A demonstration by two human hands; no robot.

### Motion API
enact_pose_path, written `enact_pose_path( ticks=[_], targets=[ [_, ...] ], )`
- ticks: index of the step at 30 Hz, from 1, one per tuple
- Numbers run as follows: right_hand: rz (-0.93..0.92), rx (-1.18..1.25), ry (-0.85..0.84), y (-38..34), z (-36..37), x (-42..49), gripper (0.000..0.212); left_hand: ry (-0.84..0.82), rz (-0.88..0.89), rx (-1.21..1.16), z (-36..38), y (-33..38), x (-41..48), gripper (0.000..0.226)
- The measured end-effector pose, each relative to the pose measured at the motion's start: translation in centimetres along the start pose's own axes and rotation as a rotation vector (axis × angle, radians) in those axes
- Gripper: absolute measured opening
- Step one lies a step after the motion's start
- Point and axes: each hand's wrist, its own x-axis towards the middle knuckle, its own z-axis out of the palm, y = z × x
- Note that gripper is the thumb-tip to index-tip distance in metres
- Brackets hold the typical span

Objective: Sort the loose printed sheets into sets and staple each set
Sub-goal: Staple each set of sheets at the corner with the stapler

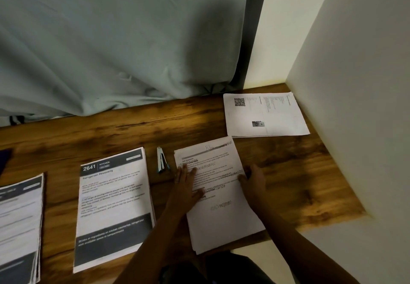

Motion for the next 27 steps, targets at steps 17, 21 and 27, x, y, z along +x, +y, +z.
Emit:
enact_pose_path(
  ticks=[17, 21, 27],
  targets=[
    [-0.501, -0.305, 0.017, 2.2, -1.7, -1.6, 0.009, 0.039, -0.010, 0.023, -0.2, 1.3, -0.1, 0.097],
    [-0.462, -0.295, -0.103, 2.8, -2.3, -1.9, 0.006, 0.050, 0.023, -0.023, -0.5, 1.7, 0.5, 0.107],
    [-0.318, -0.198, -0.166, 2.2, -2.8, -2.1, 0.012, 0.051, 0.071, -0.025, -1.4, 2.3, 1.8, 0.112]
  ],
)
